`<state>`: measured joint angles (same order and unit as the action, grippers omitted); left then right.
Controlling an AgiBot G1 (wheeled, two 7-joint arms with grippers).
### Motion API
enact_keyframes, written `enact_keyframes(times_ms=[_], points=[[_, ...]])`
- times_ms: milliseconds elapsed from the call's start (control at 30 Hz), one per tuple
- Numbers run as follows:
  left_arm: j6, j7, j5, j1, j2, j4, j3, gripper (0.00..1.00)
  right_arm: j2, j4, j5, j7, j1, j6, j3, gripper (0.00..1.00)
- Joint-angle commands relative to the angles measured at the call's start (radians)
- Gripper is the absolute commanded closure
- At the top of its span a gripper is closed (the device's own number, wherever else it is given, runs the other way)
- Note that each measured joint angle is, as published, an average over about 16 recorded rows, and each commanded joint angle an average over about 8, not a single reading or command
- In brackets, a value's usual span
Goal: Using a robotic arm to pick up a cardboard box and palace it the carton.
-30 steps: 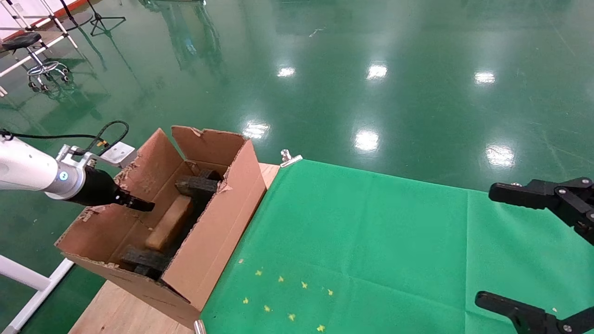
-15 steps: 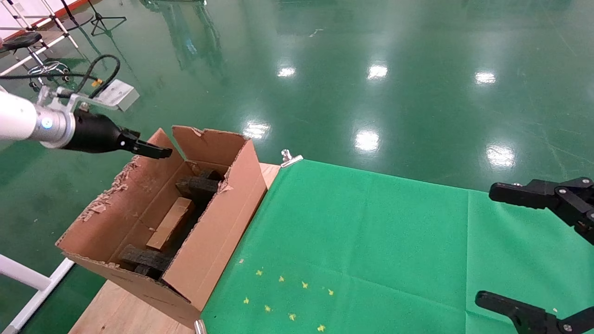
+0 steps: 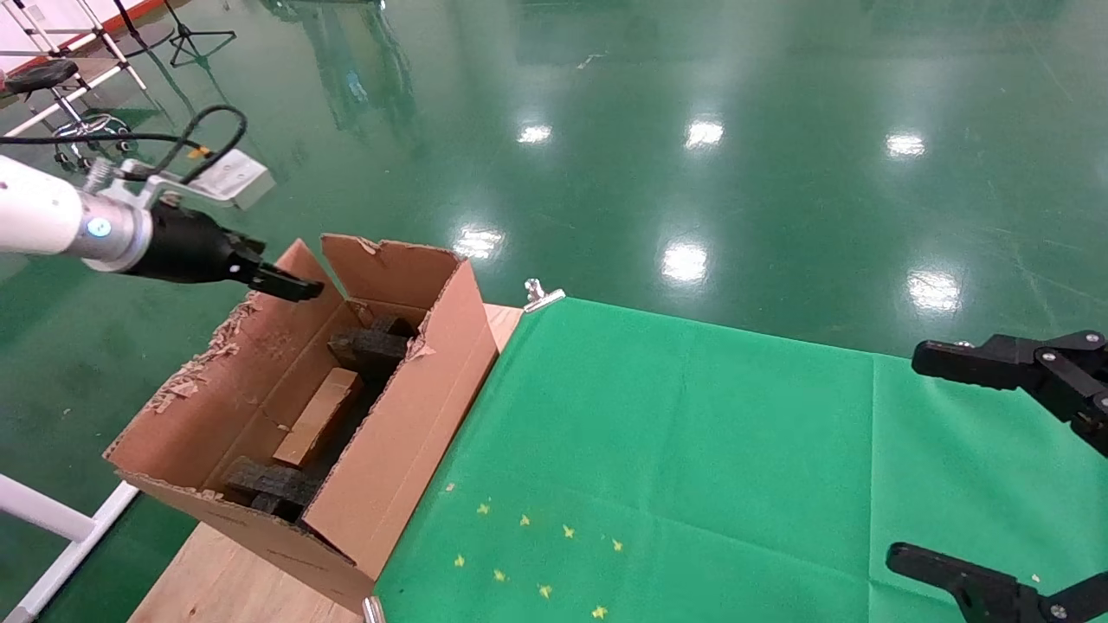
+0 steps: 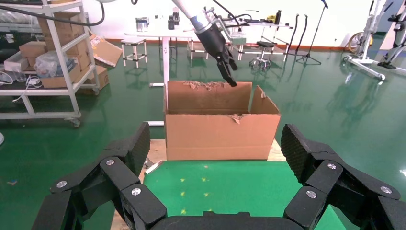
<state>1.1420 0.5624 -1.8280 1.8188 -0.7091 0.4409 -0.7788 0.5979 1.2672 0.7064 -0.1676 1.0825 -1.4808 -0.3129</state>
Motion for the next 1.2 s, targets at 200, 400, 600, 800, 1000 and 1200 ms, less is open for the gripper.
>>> enact_keyframes(times_ms=[200, 400, 600, 800, 1000, 1200], points=[[0.041, -0.043, 0.125, -0.084, 0.011, 0.097, 0.057, 0.0, 0.0, 0.0, 0.0, 0.0, 0.0, 0.0, 0.0, 0.0], [0.079, -0.083, 0.243, -0.165, 0.022, 0.188, 0.11, 0.0, 0.0, 0.0, 0.0, 0.0, 0.0, 0.0, 0.0, 0.0], [0.117, -0.123, 0.361, -0.244, 0.032, 0.278, 0.164, 0.0, 0.0, 0.0, 0.0, 0.0, 0.0, 0.0, -0.001, 0.0], [0.154, -0.163, 0.477, -0.324, 0.043, 0.368, 0.217, 0.0, 0.0, 0.0, 0.0, 0.0, 0.0, 0.0, -0.001, 0.0], [0.192, -0.204, 0.596, -0.404, 0.053, 0.458, 0.271, 0.0, 0.0, 0.0, -0.001, 0.0, 0.0, 0.0, -0.001, 0.0], [0.23, -0.244, 0.714, -0.484, 0.064, 0.549, 0.325, 0.0, 0.0, 0.0, -0.001, 0.001, 0.0, 0.0, -0.001, 0.0]])
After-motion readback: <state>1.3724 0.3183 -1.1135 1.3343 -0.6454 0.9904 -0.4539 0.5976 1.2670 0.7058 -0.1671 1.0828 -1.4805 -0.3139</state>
